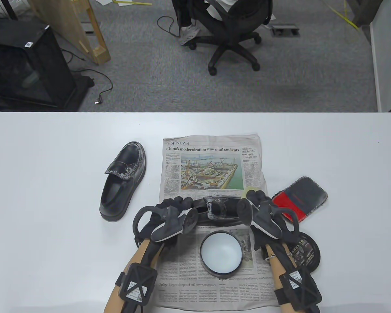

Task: Dip and apply leather care cream with polishing sponge on shoes

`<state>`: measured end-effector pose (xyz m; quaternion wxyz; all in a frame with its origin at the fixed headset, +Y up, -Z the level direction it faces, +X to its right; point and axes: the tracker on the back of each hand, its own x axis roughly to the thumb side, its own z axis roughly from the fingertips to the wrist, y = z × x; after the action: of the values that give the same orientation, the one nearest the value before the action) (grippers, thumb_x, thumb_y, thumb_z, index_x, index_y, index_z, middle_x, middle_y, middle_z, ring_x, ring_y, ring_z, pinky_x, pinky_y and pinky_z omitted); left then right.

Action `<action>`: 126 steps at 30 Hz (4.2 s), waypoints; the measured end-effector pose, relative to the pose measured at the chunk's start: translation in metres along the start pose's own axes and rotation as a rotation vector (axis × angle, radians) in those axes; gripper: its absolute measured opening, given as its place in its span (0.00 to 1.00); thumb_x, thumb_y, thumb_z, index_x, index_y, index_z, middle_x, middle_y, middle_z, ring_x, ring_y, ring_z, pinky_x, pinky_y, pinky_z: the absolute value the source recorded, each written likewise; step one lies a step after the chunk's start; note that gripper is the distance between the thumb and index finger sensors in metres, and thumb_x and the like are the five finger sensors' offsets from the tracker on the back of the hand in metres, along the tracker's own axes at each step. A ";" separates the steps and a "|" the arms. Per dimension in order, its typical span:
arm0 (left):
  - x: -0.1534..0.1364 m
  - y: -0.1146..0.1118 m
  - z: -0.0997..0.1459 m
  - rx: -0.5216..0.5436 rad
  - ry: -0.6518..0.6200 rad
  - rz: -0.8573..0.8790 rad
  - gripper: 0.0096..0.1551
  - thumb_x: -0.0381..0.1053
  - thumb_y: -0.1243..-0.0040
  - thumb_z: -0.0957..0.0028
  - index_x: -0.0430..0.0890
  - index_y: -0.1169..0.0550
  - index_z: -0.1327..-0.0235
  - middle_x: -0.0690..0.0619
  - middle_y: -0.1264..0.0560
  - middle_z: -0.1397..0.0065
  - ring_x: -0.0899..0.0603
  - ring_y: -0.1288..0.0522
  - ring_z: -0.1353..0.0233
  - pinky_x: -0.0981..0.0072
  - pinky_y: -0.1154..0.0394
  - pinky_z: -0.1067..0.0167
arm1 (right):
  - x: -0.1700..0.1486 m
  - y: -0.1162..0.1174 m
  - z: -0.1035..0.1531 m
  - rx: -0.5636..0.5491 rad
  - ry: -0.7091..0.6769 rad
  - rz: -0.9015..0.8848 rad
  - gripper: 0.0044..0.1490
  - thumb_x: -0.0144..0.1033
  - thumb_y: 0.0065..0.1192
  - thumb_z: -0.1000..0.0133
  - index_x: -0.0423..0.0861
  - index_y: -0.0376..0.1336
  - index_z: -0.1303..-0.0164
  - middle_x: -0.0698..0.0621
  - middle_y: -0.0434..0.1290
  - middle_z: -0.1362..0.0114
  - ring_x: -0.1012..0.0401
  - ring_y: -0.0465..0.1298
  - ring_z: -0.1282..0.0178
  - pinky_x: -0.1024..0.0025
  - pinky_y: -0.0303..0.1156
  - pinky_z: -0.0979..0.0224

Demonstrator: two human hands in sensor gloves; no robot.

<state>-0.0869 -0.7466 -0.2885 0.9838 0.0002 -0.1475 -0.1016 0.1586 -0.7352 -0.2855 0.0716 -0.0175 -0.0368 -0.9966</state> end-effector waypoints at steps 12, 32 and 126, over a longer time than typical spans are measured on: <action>-0.004 0.002 0.003 -0.018 -0.019 0.050 0.52 0.72 0.40 0.59 0.56 0.36 0.18 0.50 0.27 0.19 0.40 0.23 0.27 0.53 0.21 0.37 | -0.067 -0.027 0.069 -0.166 0.057 -0.011 0.31 0.33 0.50 0.34 0.46 0.53 0.18 0.42 0.63 0.17 0.45 0.71 0.23 0.53 0.70 0.26; -0.041 0.010 0.025 0.019 0.005 0.241 0.21 0.59 0.35 0.51 0.64 0.20 0.44 0.49 0.21 0.24 0.42 0.15 0.37 0.69 0.14 0.45 | -0.144 0.021 0.068 0.111 0.312 -0.225 0.47 0.54 0.37 0.33 0.35 0.45 0.12 0.30 0.51 0.13 0.32 0.57 0.18 0.40 0.60 0.24; 0.040 -0.030 0.070 -0.352 -0.462 0.403 0.70 0.71 0.44 0.49 0.32 0.60 0.13 0.24 0.56 0.12 0.19 0.55 0.20 0.24 0.50 0.33 | -0.074 0.039 0.059 0.419 0.019 0.060 0.78 0.72 0.60 0.58 0.35 0.35 0.15 0.15 0.47 0.19 0.20 0.58 0.30 0.31 0.77 0.40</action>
<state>-0.0762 -0.7815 -0.2107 0.9096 -0.2217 -0.3436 0.0735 0.2392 -0.7589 -0.2271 0.1036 0.0060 -0.2420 -0.9647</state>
